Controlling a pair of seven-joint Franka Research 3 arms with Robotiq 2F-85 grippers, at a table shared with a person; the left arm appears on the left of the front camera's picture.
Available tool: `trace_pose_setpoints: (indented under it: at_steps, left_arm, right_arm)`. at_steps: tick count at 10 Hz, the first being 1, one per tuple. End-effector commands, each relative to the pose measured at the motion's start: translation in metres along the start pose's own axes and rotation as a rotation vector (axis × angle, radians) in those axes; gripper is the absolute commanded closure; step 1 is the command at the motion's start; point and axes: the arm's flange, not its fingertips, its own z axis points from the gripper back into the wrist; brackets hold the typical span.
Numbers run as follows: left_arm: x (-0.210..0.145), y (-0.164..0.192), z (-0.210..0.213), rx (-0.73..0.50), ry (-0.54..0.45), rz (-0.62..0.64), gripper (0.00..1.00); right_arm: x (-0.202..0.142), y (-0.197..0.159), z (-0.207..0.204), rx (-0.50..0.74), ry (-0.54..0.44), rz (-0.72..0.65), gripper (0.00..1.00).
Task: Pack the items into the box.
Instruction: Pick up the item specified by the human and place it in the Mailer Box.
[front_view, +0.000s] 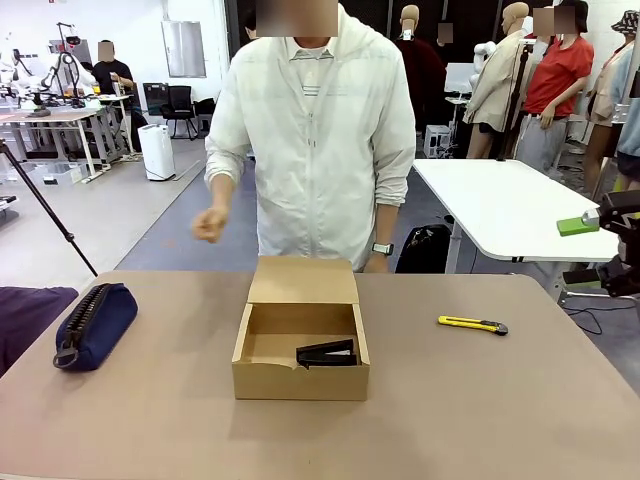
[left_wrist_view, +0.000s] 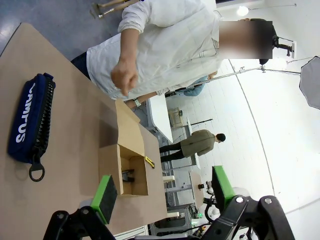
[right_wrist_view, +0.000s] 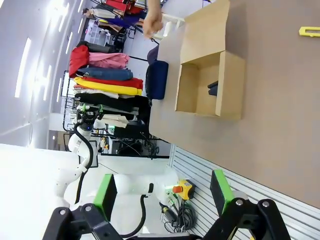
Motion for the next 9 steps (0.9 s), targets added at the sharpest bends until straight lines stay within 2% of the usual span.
trace_pose_setpoints:
  at_steps: [1, 9]
  left_arm:
    - [0.0002, -0.0003, -0.0003, -0.023, -0.007, -0.018, 0.00]
    - [0.0002, -0.0003, -0.0003, -0.023, -0.007, -0.018, 0.00]
  right_arm:
    - [0.0028, 0.0044, -0.0016, 0.024, -0.013, -0.001, 0.00]
    - [0.0028, 0.0044, -0.0016, 0.024, -0.013, -0.001, 0.00]
